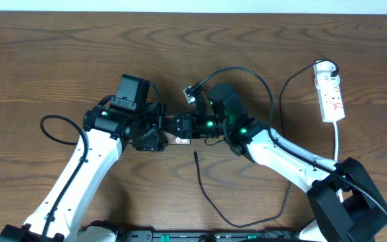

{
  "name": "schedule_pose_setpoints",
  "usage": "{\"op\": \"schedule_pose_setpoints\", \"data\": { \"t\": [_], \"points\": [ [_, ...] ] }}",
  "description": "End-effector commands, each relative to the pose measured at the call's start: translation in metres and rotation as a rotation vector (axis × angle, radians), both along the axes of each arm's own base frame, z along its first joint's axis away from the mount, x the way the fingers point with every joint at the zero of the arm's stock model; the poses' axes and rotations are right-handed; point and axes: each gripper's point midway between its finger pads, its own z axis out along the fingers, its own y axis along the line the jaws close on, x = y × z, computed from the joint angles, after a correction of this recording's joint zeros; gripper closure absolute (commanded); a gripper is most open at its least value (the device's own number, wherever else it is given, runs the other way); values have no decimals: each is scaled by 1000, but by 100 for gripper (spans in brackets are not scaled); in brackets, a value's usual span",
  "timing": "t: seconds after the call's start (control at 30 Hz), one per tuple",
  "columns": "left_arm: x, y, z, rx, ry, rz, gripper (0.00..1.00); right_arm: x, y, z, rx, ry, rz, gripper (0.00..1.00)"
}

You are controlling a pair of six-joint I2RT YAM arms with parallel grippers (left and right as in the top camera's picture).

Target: Plug charger to phone and switch on socket

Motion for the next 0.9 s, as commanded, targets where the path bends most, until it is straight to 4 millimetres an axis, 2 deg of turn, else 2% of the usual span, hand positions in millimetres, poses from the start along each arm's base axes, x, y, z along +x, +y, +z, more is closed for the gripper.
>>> {"op": "schedule_pose_setpoints", "data": {
  "t": [0.0,0.57,0.87],
  "points": [
    [6,-2,15,-14,-45,11,92,-1,4,2,0,-13,4,68],
    [6,-2,15,-13,-45,11,93,-1,4,2,-3,-9,4,76],
    [6,-2,15,-13,-45,11,92,-2,4,1,-5,-6,4,83]
  ]
}}
